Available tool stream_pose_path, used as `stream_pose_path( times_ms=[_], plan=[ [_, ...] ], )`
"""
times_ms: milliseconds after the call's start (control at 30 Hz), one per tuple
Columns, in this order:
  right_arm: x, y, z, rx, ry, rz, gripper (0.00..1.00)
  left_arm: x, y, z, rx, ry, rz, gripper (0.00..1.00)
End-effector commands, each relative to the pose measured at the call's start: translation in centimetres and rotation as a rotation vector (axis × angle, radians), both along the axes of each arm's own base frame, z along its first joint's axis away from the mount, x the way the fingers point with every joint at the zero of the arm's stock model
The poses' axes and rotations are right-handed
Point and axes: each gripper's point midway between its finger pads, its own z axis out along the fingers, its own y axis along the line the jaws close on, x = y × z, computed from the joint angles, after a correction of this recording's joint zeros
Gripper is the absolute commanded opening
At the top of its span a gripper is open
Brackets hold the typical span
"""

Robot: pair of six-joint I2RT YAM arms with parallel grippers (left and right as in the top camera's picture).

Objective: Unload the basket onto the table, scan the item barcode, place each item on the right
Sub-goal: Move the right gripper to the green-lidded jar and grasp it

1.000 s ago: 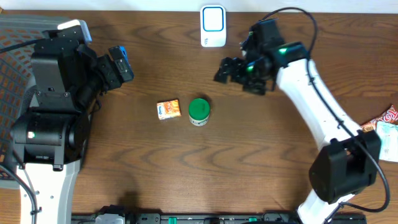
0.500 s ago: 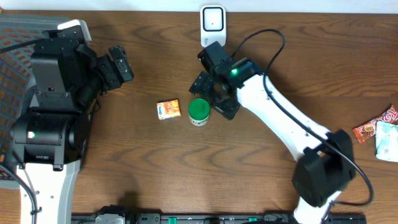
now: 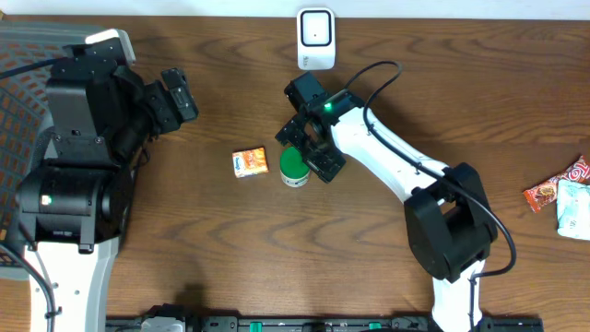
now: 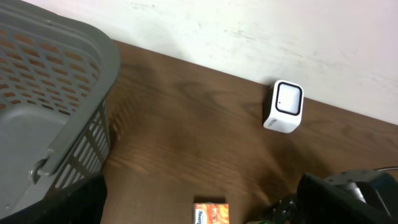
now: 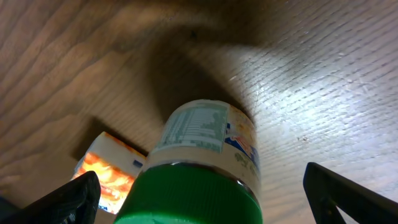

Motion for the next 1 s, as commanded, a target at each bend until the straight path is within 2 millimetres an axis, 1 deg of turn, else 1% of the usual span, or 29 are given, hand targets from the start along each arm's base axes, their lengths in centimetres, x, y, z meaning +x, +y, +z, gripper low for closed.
stream_pose_path(
  times_ms=[0,167,433,633,833,967],
  plan=[
    [0.0,0.5,-0.2,0.009,0.002,-0.020,0.99,0.1,0.4,0.4,0.014,-0.010,0.011,0.98],
    [0.0,1.2,-0.6,0.013,-0.007,-0.008,0.99,0.1,0.4,0.4,0.013,-0.010,0.011,0.98],
    [-1.0,1.9,-3.5,-0.013,0.049,0.016,0.99,0.1,0.4,0.4,0.013,-0.010,0.011,0.98],
    [-1.4,2.5,-3.9,-0.020,0.046,0.033,0.99,0.1,0.4,0.4,0.013,-0.010,0.011,0.98],
    [-1.5,2.3,-4.1,-0.035,0.042,0.057,0.90,0.1,0.4,0.4,0.013,-0.010,0.011,0.98],
    [-1.6,1.6,-4.3,-0.082,0.031,0.070,0.77,0.1,0.4,0.4,0.013,-0.010,0.011,0.98]
  ],
)
